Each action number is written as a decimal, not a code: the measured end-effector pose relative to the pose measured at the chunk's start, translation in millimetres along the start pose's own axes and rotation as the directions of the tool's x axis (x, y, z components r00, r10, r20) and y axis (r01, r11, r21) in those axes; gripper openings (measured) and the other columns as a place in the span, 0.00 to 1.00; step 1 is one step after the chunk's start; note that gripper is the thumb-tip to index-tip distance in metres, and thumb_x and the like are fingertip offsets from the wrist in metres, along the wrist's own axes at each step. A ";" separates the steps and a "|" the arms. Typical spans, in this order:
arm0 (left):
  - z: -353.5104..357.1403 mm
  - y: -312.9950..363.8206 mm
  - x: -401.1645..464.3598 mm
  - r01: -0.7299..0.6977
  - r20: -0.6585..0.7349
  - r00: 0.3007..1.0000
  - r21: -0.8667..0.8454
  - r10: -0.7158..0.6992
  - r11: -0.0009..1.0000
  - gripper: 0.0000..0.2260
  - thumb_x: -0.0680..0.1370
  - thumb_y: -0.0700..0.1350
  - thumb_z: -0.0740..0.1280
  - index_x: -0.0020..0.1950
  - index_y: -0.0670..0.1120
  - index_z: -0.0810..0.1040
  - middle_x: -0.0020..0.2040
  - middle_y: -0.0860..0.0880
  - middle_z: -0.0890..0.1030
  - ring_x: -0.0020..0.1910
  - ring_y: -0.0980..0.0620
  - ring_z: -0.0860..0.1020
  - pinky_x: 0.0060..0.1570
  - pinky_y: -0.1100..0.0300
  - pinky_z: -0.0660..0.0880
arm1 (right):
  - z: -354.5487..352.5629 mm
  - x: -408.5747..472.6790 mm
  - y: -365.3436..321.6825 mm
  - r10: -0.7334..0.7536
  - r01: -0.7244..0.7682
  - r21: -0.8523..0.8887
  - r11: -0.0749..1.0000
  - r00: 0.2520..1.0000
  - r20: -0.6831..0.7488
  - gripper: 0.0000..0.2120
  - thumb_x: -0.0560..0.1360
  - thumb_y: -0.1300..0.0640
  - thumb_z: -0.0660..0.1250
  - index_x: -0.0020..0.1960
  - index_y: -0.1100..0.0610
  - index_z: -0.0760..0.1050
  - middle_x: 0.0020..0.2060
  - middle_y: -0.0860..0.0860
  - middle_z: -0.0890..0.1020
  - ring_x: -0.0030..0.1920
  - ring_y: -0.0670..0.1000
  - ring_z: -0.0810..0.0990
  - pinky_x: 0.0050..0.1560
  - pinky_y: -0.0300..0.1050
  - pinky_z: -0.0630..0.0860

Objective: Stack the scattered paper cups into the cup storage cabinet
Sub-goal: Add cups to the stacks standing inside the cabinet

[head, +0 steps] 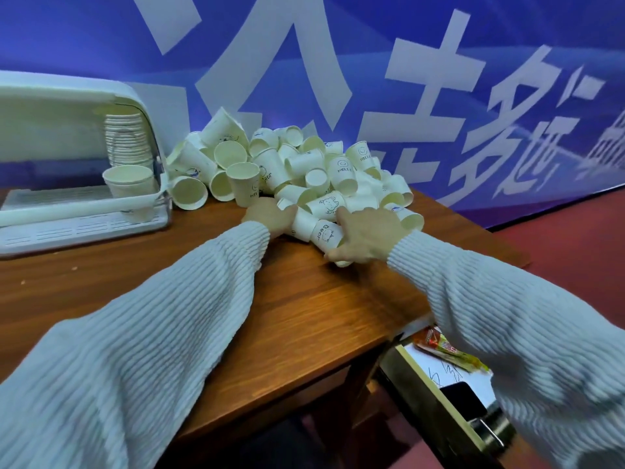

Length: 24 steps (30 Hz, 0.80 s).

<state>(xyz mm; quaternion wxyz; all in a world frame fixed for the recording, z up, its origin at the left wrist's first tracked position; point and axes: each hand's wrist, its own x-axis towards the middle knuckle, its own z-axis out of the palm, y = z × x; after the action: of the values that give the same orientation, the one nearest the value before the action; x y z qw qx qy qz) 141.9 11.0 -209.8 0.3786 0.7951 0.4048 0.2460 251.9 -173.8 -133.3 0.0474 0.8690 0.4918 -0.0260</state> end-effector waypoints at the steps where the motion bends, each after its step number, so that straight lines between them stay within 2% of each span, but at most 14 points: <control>1: -0.2 -1.7 -1.1 0.005 0.000 1.000 -0.024 -0.005 1.000 0.16 0.81 0.55 0.66 0.50 0.43 0.82 0.47 0.43 0.83 0.49 0.42 0.81 0.46 0.52 0.78 | 3.2 3.3 -1.6 -0.001 0.000 0.015 1.000 1.000 0.005 0.37 0.67 0.25 0.64 0.67 0.47 0.68 0.56 0.48 0.78 0.54 0.56 0.77 0.57 0.55 0.77; 4: -8.2 -4.3 -7.7 0.016 -0.018 1.000 -0.107 -0.018 0.994 0.14 0.82 0.51 0.65 0.46 0.42 0.82 0.40 0.46 0.80 0.44 0.45 0.78 0.45 0.54 0.76 | 9.3 7.9 -9.2 -0.012 0.012 0.063 0.998 1.000 -0.006 0.38 0.65 0.28 0.66 0.68 0.47 0.67 0.58 0.50 0.78 0.52 0.56 0.79 0.55 0.55 0.78; 7: -32.1 -4.2 -12.5 -0.062 -0.093 0.994 -0.108 0.052 0.992 0.11 0.78 0.52 0.68 0.46 0.44 0.83 0.44 0.47 0.84 0.46 0.46 0.81 0.46 0.54 0.76 | -1.5 11.7 -12.6 -0.027 0.064 0.202 0.977 0.983 -0.180 0.40 0.66 0.32 0.70 0.73 0.48 0.65 0.63 0.51 0.74 0.57 0.57 0.78 0.56 0.55 0.77; 9: -55.0 -3.4 -16.1 -0.125 -0.201 0.974 -0.090 0.104 0.988 0.10 0.74 0.52 0.71 0.50 0.47 0.82 0.50 0.47 0.84 0.48 0.47 0.82 0.46 0.55 0.77 | -12.1 16.8 -19.2 -0.029 0.118 0.306 0.945 0.959 -0.281 0.40 0.67 0.35 0.73 0.73 0.48 0.64 0.59 0.48 0.73 0.54 0.54 0.77 0.54 0.53 0.76; 12: -91.4 -4.4 -24.8 -0.192 -0.335 0.930 -0.082 0.154 0.978 0.21 0.72 0.53 0.73 0.63 0.50 0.77 0.62 0.47 0.76 0.52 0.51 0.79 0.45 0.64 0.75 | -24.2 28.1 -40.9 -0.037 0.220 0.471 0.854 0.930 -0.366 0.35 0.70 0.43 0.76 0.71 0.50 0.63 0.51 0.47 0.75 0.48 0.50 0.78 0.45 0.48 0.74; 14: -116.5 -9.8 -32.3 -0.202 -0.378 0.913 -0.081 0.157 0.976 0.28 0.74 0.51 0.73 0.73 0.50 0.72 0.65 0.48 0.72 0.52 0.55 0.76 0.46 0.69 0.74 | -28.0 36.5 -60.7 -0.059 0.297 0.542 0.786 0.909 -0.413 0.34 0.70 0.45 0.77 0.69 0.51 0.64 0.53 0.48 0.77 0.51 0.52 0.80 0.50 0.51 0.77; 15: -129.2 -15.2 -33.9 -0.202 -0.396 0.906 -0.097 0.149 0.974 0.31 0.73 0.51 0.73 0.75 0.49 0.70 0.65 0.48 0.73 0.53 0.54 0.76 0.50 0.66 0.74 | -28.6 40.9 -72.1 -0.072 0.333 0.570 0.751 0.900 -0.431 0.34 0.69 0.45 0.78 0.68 0.50 0.64 0.55 0.48 0.77 0.53 0.52 0.80 0.54 0.51 0.77; 17: -154.1 -25.8 -41.2 -0.216 -0.446 0.885 -0.145 0.131 0.966 0.31 0.70 0.54 0.72 0.72 0.48 0.71 0.58 0.50 0.78 0.54 0.52 0.78 0.52 0.60 0.75 | -28.4 51.5 -98.3 -0.084 0.390 0.610 0.690 0.880 -0.467 0.32 0.68 0.44 0.78 0.66 0.49 0.66 0.57 0.47 0.77 0.56 0.50 0.79 0.57 0.50 0.77; 18: -165.9 -29.8 -47.0 -0.220 -0.474 0.872 -0.158 0.121 0.963 0.28 0.71 0.53 0.72 0.70 0.49 0.71 0.53 0.55 0.78 0.52 0.55 0.78 0.51 0.61 0.74 | -28.4 57.1 -112.4 -0.095 0.424 0.615 0.665 0.865 -0.493 0.32 0.68 0.43 0.78 0.65 0.49 0.67 0.58 0.47 0.77 0.57 0.50 0.78 0.57 0.50 0.78; 19: -177.4 -36.1 -48.8 -0.205 -0.508 0.856 -0.168 0.094 0.964 0.29 0.73 0.51 0.73 0.72 0.49 0.70 0.51 0.58 0.76 0.51 0.58 0.77 0.52 0.62 0.75 | -28.6 63.1 -126.3 -0.108 0.456 0.618 0.640 0.851 -0.514 0.32 0.68 0.43 0.77 0.66 0.49 0.68 0.59 0.48 0.77 0.58 0.50 0.78 0.58 0.52 0.79; 21: -198.8 -46.5 -54.4 -0.206 -0.581 0.811 -0.177 0.067 0.962 0.32 0.74 0.49 0.73 0.77 0.48 0.67 0.55 0.57 0.76 0.56 0.55 0.77 0.59 0.59 0.75 | -31.4 75.2 -154.0 -0.133 0.514 0.612 0.601 0.820 -0.557 0.32 0.69 0.42 0.76 0.69 0.49 0.70 0.62 0.48 0.77 0.60 0.49 0.78 0.60 0.52 0.78; 24: -225.9 -61.1 -60.3 -0.183 -0.662 0.749 -0.167 0.027 0.969 0.36 0.74 0.52 0.73 0.80 0.48 0.63 0.67 0.49 0.73 0.63 0.52 0.74 0.66 0.53 0.73 | -40.2 93.1 -193.7 -0.152 0.590 0.569 0.574 0.759 -0.634 0.32 0.71 0.41 0.74 0.71 0.50 0.71 0.65 0.50 0.78 0.64 0.50 0.76 0.64 0.49 0.74</control>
<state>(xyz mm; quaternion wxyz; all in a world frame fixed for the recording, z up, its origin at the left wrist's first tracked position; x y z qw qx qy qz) -77.0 75.5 -130.1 0.2846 0.6330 0.4358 0.5730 133.8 9.0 -112.9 -0.4513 0.6528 0.6084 0.0021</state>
